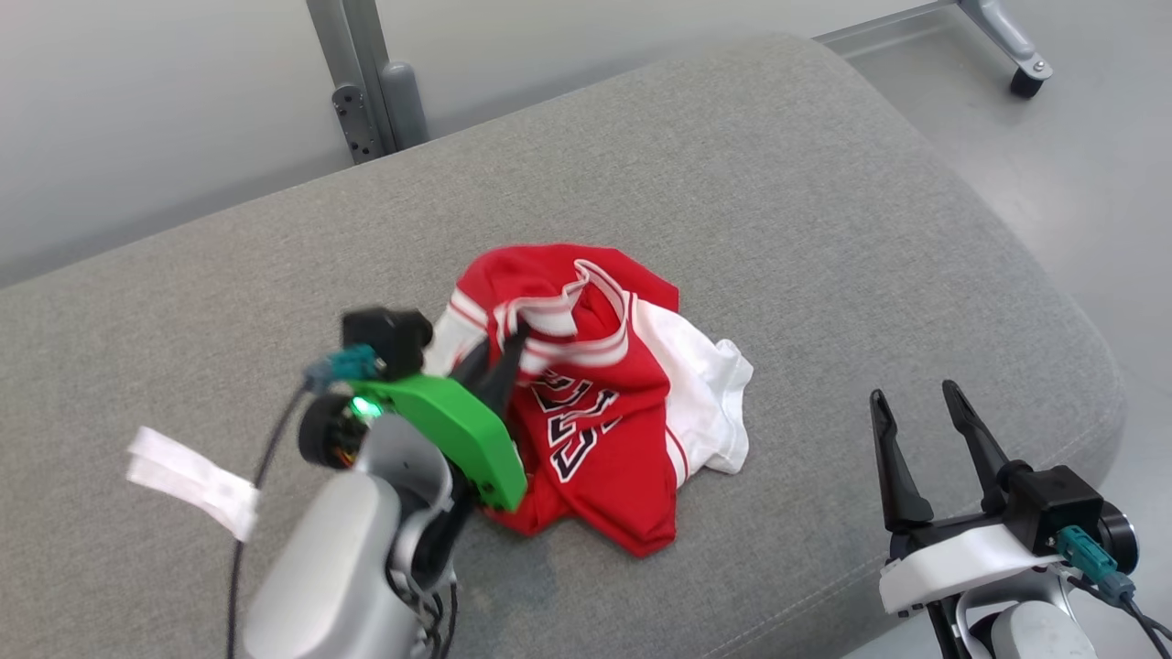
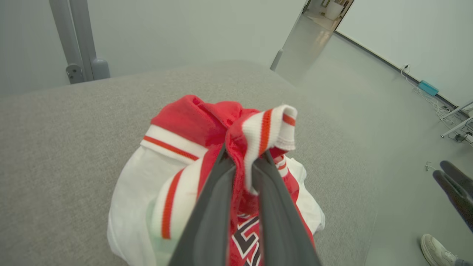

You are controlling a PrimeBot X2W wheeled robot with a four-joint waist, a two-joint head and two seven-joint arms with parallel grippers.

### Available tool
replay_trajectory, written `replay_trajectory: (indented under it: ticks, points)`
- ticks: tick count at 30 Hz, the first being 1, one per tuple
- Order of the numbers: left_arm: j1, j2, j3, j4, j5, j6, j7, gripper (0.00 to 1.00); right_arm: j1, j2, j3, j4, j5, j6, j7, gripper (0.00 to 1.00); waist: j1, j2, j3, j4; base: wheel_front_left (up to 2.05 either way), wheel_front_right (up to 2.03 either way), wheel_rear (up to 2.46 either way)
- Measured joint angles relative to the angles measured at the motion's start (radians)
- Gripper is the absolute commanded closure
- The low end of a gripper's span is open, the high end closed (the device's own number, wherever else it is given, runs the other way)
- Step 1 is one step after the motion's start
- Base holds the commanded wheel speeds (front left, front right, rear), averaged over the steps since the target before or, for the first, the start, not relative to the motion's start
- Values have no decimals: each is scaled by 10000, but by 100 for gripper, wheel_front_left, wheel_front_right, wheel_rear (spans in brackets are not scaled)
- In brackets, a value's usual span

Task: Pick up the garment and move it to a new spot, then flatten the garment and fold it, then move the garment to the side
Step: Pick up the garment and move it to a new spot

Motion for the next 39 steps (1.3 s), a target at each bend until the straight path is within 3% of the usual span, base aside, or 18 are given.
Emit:
replay_trajectory:
  ticks: [9,10,11,12,18,23,31,39]
  points:
    - [-44,-336,-1076,3204,-462,-234,-1923,100,-151,4,339,94,-136,0,0,0,0,0,92,386,0,0,0]
    - [-138,-332,-1126,3405,-520,-234,-2150,90,-187,8,362,98,-146,0,0,0,0,0,93,422,0,0,0]
    - [-251,-328,-1243,3565,-627,-234,-2414,69,-212,8,353,100,-146,0,0,0,0,0,91,467,0,0,0]
    - [-342,-339,-1354,3680,-755,-234,-2594,0,-213,8,318,98,-148,0,0,0,0,0,84,511,0,0,0]
    - [-481,-328,-1678,3737,-677,-219,-3728,0,100,10,52,65,-255,0,0,0,0,0,-55,897,0,0,0]
    - [220,274,-1225,2305,-8,397,-4403,0,395,10,-322,-184,-543,0,0,0,0,0,-289,1337,0,0,0]
    - [2938,1143,523,-725,1135,1223,-4468,0,605,-29,-717,-754,-1143,0,0,0,0,0,-747,2182,0,0,0]
    - [5147,932,2569,-1590,1801,1262,-4468,0,661,-240,-947,-688,-1231,0,0,0,0,0,-1104,2955,0,0,0]
